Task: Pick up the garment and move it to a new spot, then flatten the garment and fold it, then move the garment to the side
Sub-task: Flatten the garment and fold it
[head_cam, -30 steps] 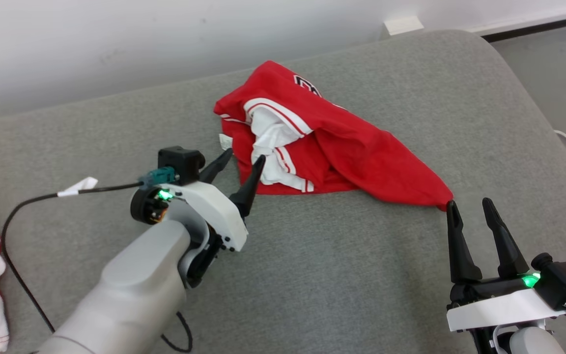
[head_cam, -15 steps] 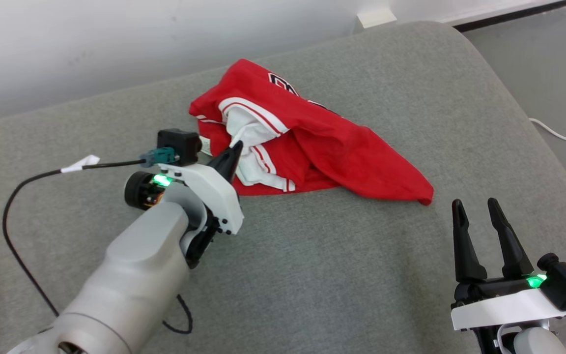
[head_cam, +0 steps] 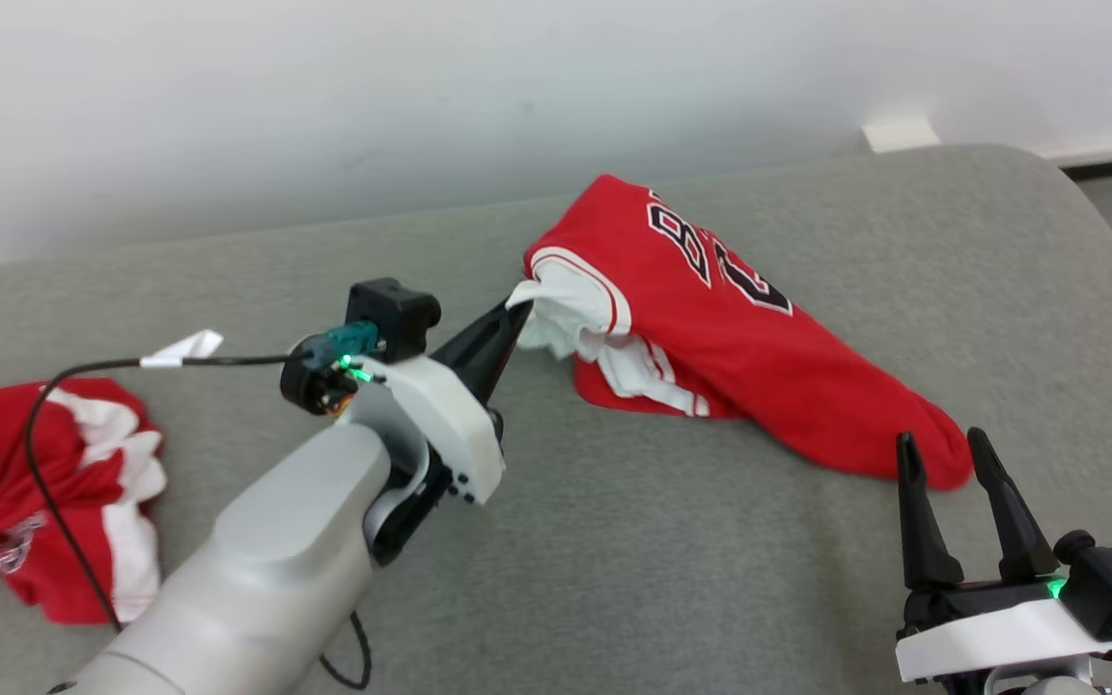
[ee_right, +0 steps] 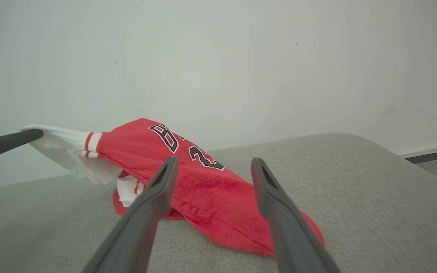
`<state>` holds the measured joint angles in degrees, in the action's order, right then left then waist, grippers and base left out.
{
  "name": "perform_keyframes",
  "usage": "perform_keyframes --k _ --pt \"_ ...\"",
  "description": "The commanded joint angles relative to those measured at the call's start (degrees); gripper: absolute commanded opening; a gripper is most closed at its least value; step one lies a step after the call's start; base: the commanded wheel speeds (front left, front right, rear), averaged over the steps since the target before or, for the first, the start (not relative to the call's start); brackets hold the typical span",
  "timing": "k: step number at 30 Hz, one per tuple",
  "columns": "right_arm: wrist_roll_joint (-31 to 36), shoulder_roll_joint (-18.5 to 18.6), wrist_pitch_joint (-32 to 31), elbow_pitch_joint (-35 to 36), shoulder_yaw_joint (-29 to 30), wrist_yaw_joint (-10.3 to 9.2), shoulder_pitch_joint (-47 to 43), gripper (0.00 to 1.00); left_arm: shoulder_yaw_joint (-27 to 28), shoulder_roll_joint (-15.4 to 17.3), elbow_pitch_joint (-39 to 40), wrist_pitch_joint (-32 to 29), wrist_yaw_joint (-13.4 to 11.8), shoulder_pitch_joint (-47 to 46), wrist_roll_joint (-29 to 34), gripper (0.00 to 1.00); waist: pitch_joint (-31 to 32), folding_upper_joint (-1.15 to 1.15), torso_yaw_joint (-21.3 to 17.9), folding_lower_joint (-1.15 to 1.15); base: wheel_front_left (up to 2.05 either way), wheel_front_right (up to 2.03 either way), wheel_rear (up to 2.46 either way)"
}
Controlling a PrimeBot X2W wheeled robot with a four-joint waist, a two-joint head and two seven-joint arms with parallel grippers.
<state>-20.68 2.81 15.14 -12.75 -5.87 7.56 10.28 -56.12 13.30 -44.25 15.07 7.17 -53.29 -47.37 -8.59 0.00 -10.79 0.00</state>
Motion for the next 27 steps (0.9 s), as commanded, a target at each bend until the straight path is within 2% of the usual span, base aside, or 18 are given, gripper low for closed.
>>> perform_keyframes --k 1,6,8,14,16,18,22,23,24,27 --pt "0.4 0.2 0.0 -0.1 0.4 -0.15 -1.0 1.0 -0.3 0.9 1.4 0.1 -0.3 1.5 0.6 0.0 2.7 0.0 3.8 0.0 0.0 0.0 0.0" --pt "1.0 0.5 0.0 -0.4 1.1 -0.15 -2.4 1.0 -1.1 6.4 11.5 -1.5 -4.1 6.4 1.4 0.0 4.2 0.0 7.9 0.0 0.0 0.0 0.0" --pt "1.1 0.7 0.0 -0.6 1.2 -0.15 -3.1 1.0 -2.1 9.8 16.4 -2.5 -7.4 8.8 3.2 0.0 4.8 0.0 9.2 0.0 0.0 0.0 0.0" --pt "0.9 0.8 0.0 -0.4 1.6 -0.15 -4.4 1.0 -3.8 15.6 30.8 -5.7 -15.4 21.3 1.0 0.0 4.9 0.0 11.2 0.0 0.0 0.0 0.0" --pt "0.8 0.9 0.0 -0.8 1.2 -0.15 -4.6 1.0 -4.8 16.2 32.4 -6.2 -17.3 25.3 0.7 0.0 4.8 0.0 11.4 0.0 0.0 0.0 0.0" --pt "0.8 1.0 0.0 -0.9 0.9 -0.15 -4.2 1.0 -5.3 15.2 32.9 -5.2 -18.2 27.9 0.1 0.0 4.4 0.0 11.4 0.0 0.0 0.0 0.0" --pt "0.7 1.5 0.0 -1.3 0.6 -0.15 -3.9 1.0 -6.5 11.6 29.7 -3.6 -17.1 31.0 -1.2 0.0 4.3 0.0 11.5 0.0 0.0 0.0 0.0" --pt "0.7 1.6 0.0 -1.3 0.5 -0.15 -3.7 1.0 -6.2 10.6 28.4 -3.0 -16.6 31.3 -1.8 0.44 4.3 0.0 11.5 0.0 0.0 0.0 0.0" --pt "0.7 1.7 0.0 -1.4 0.4 -0.15 -3.6 1.0 -6.5 10.1 26.8 -2.6 -16.0 31.2 -1.6 1.0 4.4 0.0 11.4 0.0 0.0 0.0 0.0" --pt "0.6 2.1 0.0 -1.7 0.3 -0.15 -3.7 1.0 -5.2 7.5 25.4 -1.1 -14.1 31.0 -2.6 1.0 4.8 0.0 11.4 0.0 0.0 0.0 0.0"
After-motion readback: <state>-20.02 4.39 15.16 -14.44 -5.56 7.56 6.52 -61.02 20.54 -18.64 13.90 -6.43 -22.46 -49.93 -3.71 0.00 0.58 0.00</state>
